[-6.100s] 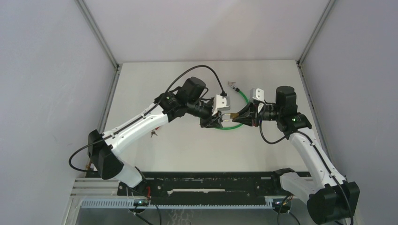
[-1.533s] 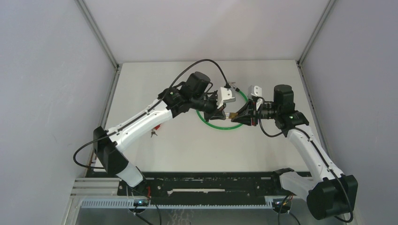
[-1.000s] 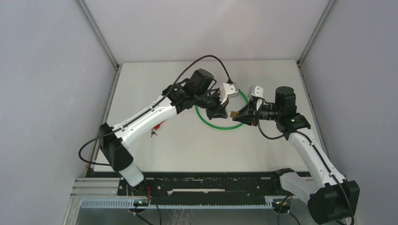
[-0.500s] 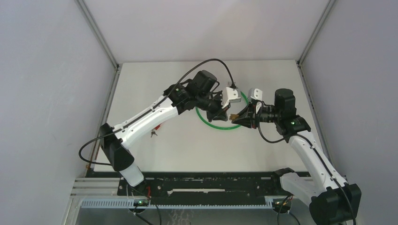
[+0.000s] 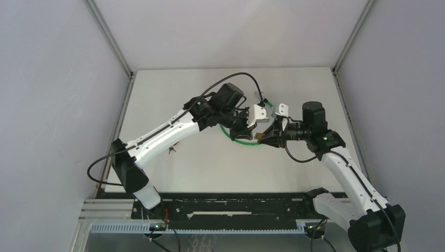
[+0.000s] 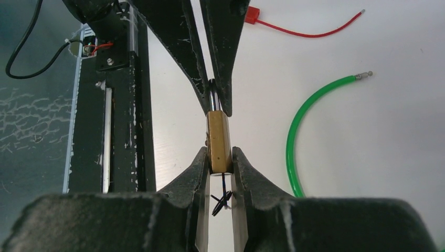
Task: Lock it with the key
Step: Lock the lock.
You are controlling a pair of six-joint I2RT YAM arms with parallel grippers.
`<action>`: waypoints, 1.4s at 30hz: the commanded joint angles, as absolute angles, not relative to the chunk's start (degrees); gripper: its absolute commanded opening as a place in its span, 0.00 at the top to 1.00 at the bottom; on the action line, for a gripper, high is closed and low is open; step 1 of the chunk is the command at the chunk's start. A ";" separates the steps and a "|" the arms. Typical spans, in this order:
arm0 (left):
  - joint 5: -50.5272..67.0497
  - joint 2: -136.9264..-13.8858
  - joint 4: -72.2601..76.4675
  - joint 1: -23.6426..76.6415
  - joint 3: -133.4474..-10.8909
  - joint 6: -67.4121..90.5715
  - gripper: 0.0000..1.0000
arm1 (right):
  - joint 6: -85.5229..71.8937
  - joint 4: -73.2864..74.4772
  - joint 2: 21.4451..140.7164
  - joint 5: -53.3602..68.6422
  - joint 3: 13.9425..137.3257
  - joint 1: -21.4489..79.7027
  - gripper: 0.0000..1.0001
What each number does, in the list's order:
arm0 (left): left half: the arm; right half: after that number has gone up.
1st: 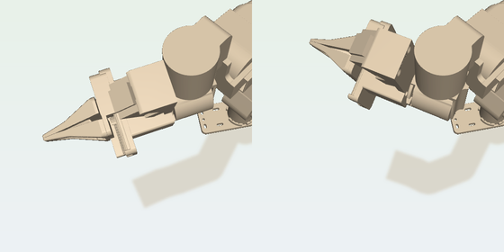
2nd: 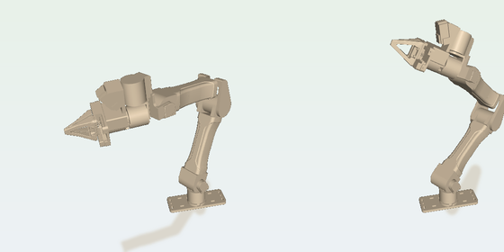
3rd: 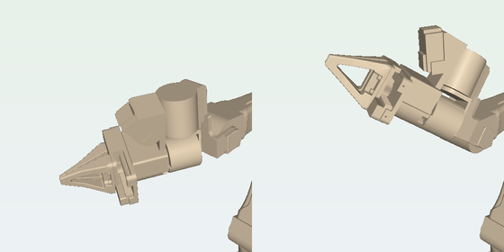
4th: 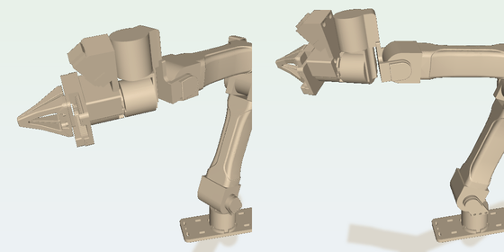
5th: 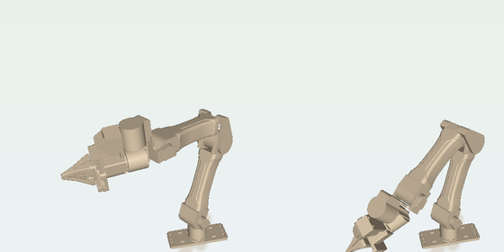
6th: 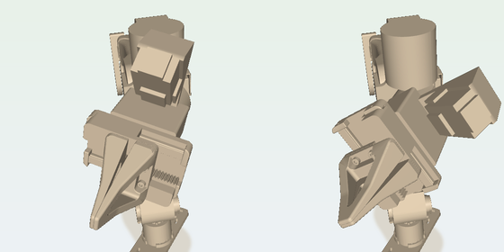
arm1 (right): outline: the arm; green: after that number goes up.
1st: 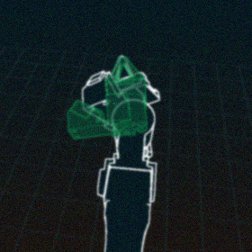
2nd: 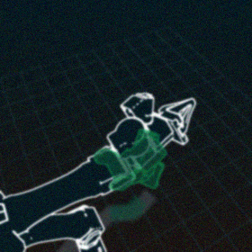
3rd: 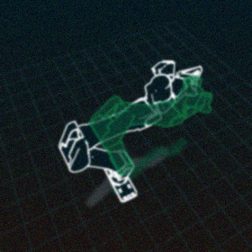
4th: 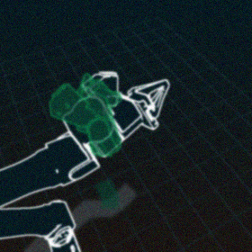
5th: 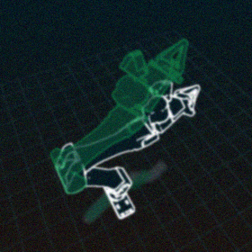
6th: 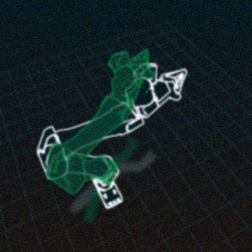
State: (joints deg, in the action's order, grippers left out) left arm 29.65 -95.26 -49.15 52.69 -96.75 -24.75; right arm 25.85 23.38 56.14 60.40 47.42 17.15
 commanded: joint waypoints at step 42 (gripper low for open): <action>24.58 -82.13 -38.50 49.92 -83.70 -30.41 1.00 | 33.22 20.83 57.79 58.92 52.08 17.81 0.97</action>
